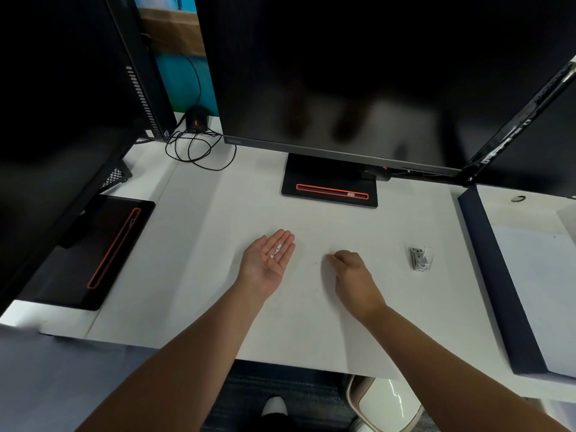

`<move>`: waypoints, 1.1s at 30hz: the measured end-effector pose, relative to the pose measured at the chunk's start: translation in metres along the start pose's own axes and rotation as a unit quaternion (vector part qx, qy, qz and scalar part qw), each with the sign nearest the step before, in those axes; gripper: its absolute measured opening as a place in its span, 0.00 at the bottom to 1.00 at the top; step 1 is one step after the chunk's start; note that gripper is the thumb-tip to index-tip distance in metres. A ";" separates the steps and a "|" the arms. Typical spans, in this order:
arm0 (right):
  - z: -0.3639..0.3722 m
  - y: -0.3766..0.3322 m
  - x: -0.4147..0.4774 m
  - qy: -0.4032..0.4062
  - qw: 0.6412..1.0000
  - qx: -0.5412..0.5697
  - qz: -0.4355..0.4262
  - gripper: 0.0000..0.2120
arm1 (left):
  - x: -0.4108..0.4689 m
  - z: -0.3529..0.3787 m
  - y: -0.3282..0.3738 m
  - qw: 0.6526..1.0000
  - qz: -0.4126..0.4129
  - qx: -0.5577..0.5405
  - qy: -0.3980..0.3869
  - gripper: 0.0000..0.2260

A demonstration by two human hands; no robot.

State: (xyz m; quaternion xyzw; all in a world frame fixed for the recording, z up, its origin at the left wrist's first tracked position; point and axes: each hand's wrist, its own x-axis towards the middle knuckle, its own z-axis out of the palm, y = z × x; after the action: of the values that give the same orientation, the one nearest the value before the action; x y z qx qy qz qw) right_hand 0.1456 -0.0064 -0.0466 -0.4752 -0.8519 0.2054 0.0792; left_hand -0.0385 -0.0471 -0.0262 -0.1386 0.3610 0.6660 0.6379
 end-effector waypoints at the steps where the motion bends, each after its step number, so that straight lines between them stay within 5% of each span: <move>1: 0.002 -0.002 -0.002 -0.008 1.000 0.004 -0.012 0.19 | 0.000 0.000 -0.001 1.000 0.000 -0.001 0.000 0.15; 9: -0.004 0.009 0.001 0.031 0.995 0.054 0.081 0.10 | -0.002 0.000 -0.004 1.000 0.002 -0.003 0.001 0.15; 33: 0.000 -0.021 0.012 0.073 0.990 0.111 0.051 0.07 | 0.000 0.005 -0.019 1.000 -0.020 0.009 -0.001 0.16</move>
State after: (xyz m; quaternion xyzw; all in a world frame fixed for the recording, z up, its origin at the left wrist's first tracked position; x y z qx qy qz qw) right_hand 0.1225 -0.0058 -0.0381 -0.5203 -0.7901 0.2674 0.1830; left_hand -0.0195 -0.0455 -0.0286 -0.1392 0.3633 0.6501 0.6527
